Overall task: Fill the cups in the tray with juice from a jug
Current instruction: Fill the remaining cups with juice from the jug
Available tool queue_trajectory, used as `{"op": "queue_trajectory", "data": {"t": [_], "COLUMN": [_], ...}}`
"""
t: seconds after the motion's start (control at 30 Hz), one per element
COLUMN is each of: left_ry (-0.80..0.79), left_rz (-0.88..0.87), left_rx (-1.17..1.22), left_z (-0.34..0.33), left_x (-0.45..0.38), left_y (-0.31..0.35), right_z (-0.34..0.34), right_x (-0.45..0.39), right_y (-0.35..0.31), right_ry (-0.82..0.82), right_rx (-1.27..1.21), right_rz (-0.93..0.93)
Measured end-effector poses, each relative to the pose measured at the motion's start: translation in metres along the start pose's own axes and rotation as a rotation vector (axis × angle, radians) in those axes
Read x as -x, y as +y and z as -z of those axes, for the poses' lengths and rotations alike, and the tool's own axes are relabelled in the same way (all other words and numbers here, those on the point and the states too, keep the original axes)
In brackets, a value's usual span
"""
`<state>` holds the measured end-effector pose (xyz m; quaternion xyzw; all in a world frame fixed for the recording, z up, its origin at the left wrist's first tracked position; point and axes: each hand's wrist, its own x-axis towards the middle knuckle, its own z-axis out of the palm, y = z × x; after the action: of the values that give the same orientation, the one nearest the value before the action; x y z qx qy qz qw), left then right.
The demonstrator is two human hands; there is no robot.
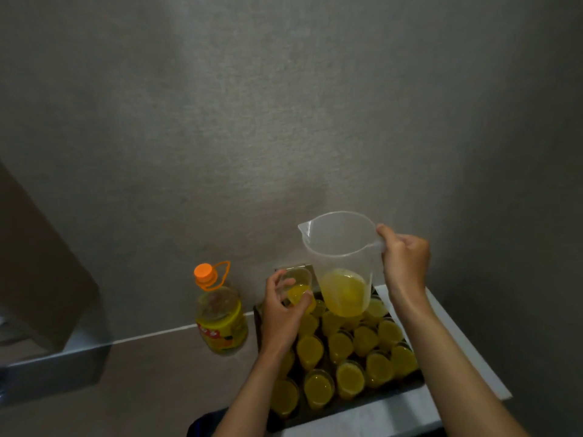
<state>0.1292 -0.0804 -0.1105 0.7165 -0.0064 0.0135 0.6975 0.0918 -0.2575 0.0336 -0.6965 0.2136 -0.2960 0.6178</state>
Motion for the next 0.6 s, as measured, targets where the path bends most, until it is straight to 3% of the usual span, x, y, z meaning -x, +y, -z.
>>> {"op": "queue_trajectory", "data": {"t": [0.6], "left_ry": [-0.221], "left_rz": [-0.065], "left_rx": [-0.415], "left_z": [-0.060], "left_x": [-0.077], "left_y": [0.019], "right_z": [0.025], "right_x": [-0.046], "right_y": [0.021], "right_ry": [0.235], "right_rx": [-0.179], "right_rz": [-0.071]}}
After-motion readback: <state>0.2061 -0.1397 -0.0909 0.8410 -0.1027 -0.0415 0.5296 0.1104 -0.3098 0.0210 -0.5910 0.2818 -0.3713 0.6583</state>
